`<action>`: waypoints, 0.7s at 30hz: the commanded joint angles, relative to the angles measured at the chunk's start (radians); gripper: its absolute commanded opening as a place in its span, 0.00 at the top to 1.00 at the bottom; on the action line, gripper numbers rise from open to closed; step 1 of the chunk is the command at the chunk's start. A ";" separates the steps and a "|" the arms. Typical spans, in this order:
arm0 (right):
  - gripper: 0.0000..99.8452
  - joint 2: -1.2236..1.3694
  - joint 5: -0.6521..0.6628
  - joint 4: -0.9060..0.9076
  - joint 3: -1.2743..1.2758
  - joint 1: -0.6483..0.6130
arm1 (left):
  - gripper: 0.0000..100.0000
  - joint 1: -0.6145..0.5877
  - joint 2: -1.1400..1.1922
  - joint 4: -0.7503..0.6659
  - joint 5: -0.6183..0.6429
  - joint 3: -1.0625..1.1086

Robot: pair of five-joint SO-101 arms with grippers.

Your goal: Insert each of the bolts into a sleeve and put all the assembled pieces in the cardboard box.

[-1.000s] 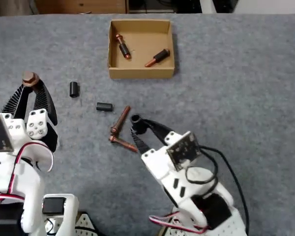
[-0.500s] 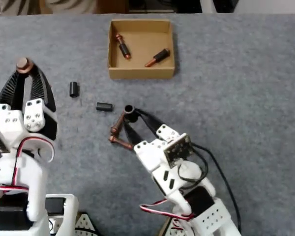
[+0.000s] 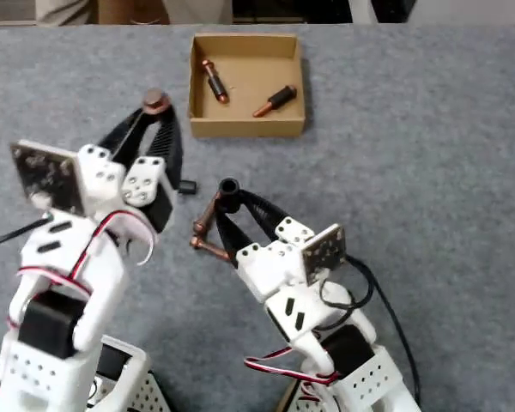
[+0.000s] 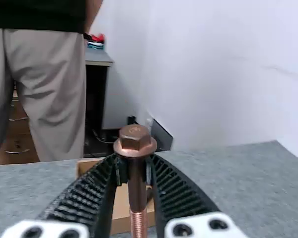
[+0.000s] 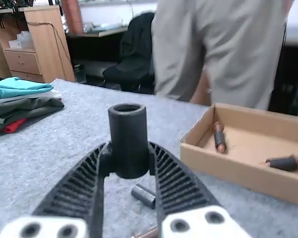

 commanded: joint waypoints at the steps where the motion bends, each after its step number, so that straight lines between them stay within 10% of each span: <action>1: 1.00 0.007 -0.051 -0.025 0.004 0.033 | 0.98 0.058 0.053 -0.028 0.005 -0.103; 21: 1.00 0.136 -0.097 -0.058 0.010 0.082 | 0.98 0.258 0.076 0.081 0.003 -0.112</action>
